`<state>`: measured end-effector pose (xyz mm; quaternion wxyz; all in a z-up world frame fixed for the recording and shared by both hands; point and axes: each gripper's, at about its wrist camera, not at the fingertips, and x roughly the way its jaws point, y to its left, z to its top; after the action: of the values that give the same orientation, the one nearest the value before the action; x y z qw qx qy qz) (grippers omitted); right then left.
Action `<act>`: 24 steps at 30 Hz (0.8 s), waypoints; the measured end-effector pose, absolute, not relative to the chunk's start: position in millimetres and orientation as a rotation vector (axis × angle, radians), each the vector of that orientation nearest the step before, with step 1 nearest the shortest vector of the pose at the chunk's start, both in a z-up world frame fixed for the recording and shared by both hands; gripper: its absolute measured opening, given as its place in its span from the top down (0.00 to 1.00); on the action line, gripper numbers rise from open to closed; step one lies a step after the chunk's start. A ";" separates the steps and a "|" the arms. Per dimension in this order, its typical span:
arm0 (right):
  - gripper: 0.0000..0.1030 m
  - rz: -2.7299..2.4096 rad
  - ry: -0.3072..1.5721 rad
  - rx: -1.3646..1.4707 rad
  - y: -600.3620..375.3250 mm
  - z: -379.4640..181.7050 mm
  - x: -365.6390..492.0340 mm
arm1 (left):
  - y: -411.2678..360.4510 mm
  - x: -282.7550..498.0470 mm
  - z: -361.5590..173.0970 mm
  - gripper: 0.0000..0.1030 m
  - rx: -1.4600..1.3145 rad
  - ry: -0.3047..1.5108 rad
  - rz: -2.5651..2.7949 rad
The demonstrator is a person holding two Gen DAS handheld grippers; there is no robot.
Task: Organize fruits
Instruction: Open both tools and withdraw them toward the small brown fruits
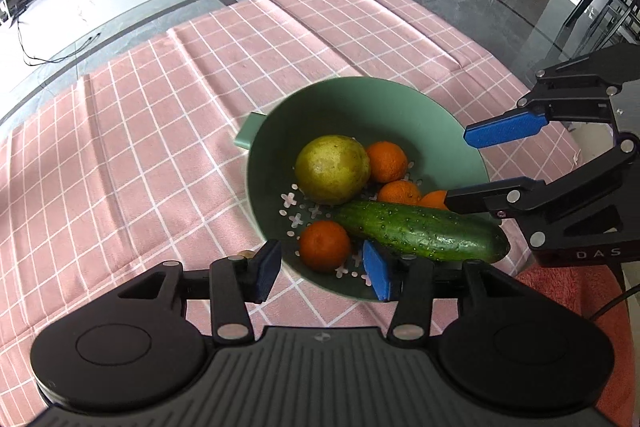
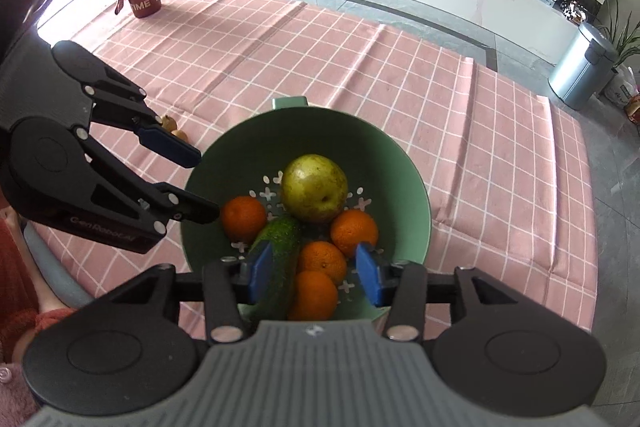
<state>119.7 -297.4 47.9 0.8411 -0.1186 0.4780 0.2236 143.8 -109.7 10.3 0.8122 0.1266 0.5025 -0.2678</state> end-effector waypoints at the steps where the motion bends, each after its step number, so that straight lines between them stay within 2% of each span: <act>1: 0.58 0.468 0.999 -0.237 -294.1 50.6 117.5 | -104.4 140.9 14.7 0.45 0.270 1.061 -0.566; 5: 0.56 0.457 0.954 -0.178 -279.0 60.3 107.5 | -79.9 130.6 30.0 0.45 0.256 1.014 -0.530; 6: 0.49 0.457 0.937 -0.163 -274.5 62.6 104.1 | -73.2 128.3 33.1 0.45 0.250 1.003 -0.521; 7: 0.47 0.459 0.921 -0.148 -270.7 64.4 101.1 | -67.7 124.6 36.4 0.45 0.244 0.992 -0.513; 14: 0.47 0.433 0.812 -0.034 -228.4 62.7 74.6 | -16.1 109.2 35.4 0.45 0.173 0.920 -0.442; 19: 0.51 0.418 0.770 0.027 -194.3 47.0 56.6 | 14.4 100.1 24.3 0.45 0.128 0.915 -0.432; 24: 0.62 0.364 0.774 0.040 -169.8 23.6 48.0 | 31.4 93.5 8.6 0.47 0.118 0.891 -0.414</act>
<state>48.0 -169.8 23.6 0.9098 0.0193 0.3752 0.1767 93.5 31.4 8.6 0.8800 0.0565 0.4277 -0.1989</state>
